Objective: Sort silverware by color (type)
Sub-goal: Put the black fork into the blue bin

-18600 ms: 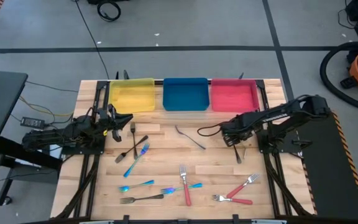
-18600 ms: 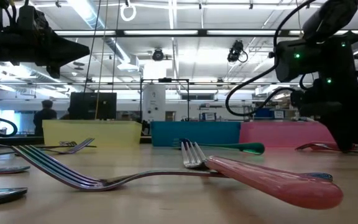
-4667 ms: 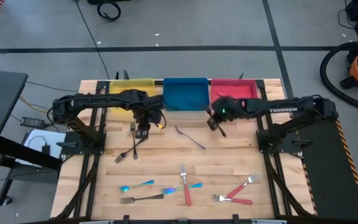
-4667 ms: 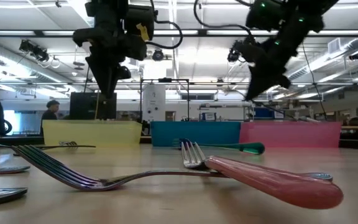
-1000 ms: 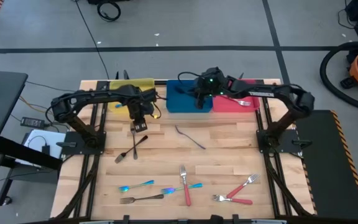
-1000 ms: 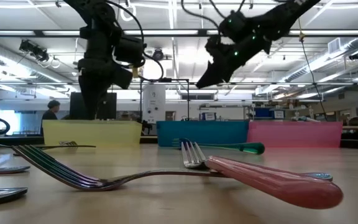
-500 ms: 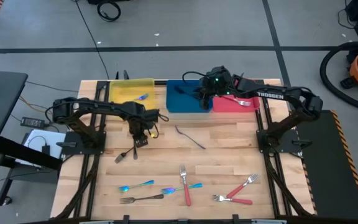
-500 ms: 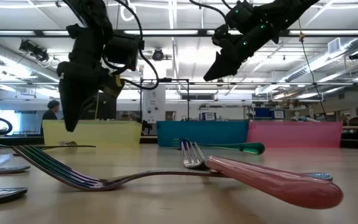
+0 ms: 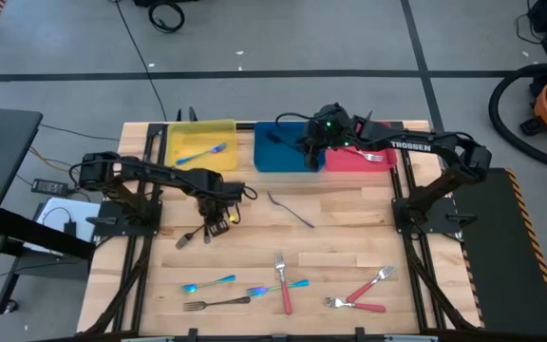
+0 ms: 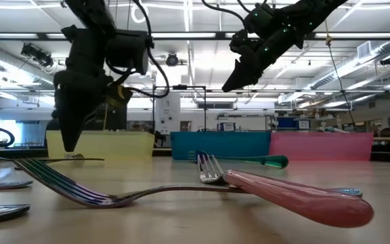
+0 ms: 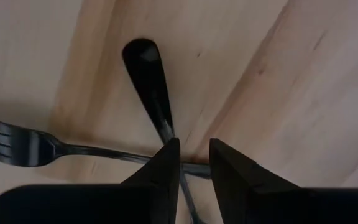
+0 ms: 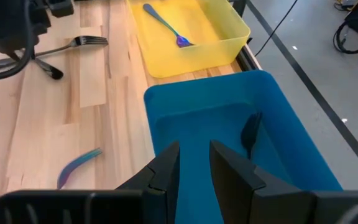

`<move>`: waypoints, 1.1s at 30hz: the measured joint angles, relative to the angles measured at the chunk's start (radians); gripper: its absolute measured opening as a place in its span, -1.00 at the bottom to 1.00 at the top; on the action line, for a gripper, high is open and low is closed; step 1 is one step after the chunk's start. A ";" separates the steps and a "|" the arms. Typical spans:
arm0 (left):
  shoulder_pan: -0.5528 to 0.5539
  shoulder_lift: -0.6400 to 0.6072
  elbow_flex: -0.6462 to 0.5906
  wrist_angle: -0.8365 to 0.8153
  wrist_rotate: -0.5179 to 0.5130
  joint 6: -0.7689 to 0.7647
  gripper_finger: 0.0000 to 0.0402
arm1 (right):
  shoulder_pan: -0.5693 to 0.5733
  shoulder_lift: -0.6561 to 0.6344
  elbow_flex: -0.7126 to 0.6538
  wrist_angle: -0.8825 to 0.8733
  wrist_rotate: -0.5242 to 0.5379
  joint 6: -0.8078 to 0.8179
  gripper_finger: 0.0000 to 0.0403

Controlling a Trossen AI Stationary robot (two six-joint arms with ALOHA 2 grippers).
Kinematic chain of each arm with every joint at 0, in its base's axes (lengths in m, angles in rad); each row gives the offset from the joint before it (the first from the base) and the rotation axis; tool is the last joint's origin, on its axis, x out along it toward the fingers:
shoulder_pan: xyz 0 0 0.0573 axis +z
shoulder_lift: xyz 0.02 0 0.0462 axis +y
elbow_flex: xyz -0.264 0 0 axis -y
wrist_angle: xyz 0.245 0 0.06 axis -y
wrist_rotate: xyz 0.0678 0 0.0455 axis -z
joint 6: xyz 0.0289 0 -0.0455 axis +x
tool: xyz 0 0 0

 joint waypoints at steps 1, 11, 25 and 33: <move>0.000 0.000 -0.013 0.009 0.000 -0.016 -0.57 | 0.002 0.000 0.000 -0.005 0.000 0.000 -0.53; 0.002 -0.003 -0.117 0.090 0.002 -0.094 -0.57 | 0.005 0.000 0.000 -0.010 -0.007 0.000 -0.53; 0.002 -0.001 -0.121 0.101 -0.001 -0.097 -0.95 | 0.005 0.000 0.000 -0.009 -0.009 0.000 -0.53; 0.003 0.007 -0.059 0.069 0.000 -0.064 -0.95 | 0.005 0.000 0.000 -0.009 -0.008 0.000 -0.53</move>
